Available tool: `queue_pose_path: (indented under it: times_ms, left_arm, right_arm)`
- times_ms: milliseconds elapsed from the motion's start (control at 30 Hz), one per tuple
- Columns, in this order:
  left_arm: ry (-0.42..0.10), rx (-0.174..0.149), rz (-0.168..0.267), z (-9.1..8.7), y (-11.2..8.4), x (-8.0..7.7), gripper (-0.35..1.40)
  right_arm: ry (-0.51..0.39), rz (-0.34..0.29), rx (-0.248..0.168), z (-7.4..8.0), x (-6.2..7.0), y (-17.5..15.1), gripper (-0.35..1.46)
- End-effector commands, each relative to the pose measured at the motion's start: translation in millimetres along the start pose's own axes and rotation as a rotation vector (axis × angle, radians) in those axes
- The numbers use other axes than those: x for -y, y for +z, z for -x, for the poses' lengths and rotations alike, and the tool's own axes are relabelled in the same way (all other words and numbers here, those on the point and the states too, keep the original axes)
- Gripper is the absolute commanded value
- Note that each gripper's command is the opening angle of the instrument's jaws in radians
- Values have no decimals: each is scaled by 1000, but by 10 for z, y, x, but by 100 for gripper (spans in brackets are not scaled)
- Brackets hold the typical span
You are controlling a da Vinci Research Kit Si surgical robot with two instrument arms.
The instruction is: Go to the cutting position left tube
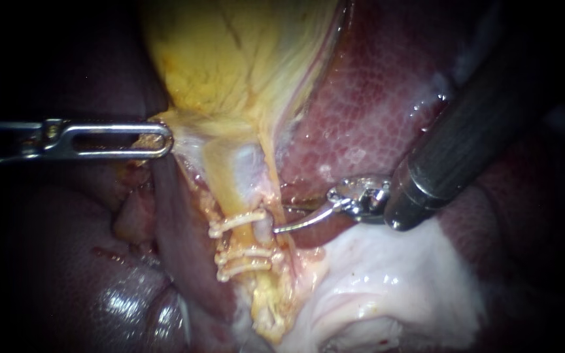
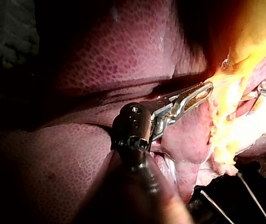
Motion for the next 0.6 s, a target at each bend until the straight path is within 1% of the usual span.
queue_pose_path:
  times_ms: [33, 200, 367, 500, 600]
  left_arm:
    - [0, 0, 1, 0, 0, 0, -35]
    - [0, 0, 0, 1, -1, 0, -35]
    - [0, -1, -1, 1, -2, 0, -35]
    - [0, -1, -1, 1, -4, 0, -35]
    - [0, -2, -2, 2, -5, 0, -35]
  right_arm:
    - [0, 0, 1, 0, 0, 0, 130]
    - [-1, -1, 1, 1, 1, -2, 131]
    - [-1, -5, 3, 3, 4, -10, 131]
    - [0, -12, 6, 4, 11, -24, 133]
    - [4, -20, 5, 1, 22, -36, 133]
